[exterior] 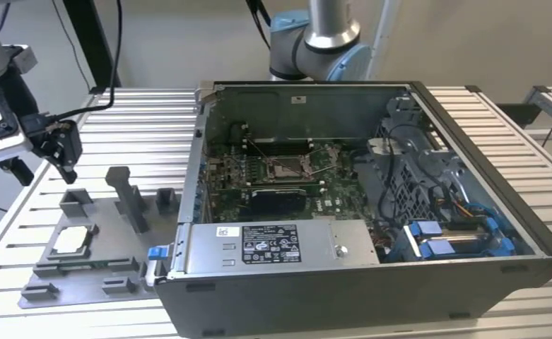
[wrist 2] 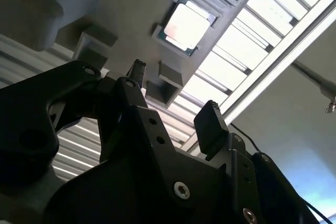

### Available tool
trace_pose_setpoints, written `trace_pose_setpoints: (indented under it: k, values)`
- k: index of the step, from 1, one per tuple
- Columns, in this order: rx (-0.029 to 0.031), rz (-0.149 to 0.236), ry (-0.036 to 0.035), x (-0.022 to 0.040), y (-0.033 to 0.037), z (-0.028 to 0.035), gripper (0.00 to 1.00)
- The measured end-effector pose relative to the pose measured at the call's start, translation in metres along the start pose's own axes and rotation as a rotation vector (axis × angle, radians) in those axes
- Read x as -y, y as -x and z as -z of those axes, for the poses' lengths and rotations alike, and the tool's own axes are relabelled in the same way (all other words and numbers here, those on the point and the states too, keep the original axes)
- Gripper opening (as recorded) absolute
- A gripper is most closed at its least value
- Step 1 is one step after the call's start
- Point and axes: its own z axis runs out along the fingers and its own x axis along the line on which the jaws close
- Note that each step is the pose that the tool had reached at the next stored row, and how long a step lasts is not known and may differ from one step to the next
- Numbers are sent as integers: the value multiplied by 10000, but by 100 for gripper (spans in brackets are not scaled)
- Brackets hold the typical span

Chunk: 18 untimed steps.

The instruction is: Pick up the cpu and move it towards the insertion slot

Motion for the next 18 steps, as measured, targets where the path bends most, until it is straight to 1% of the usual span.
trace_pose_setpoints:
  k: [13, 16, 18]
  values:
    - [-1, 3, 1, 41, -1, -234, 100]
    - [-51, 2, -1, 47, -1, -275, 100]
    - [-51, 2, -2, 48, -1, -311, 100]
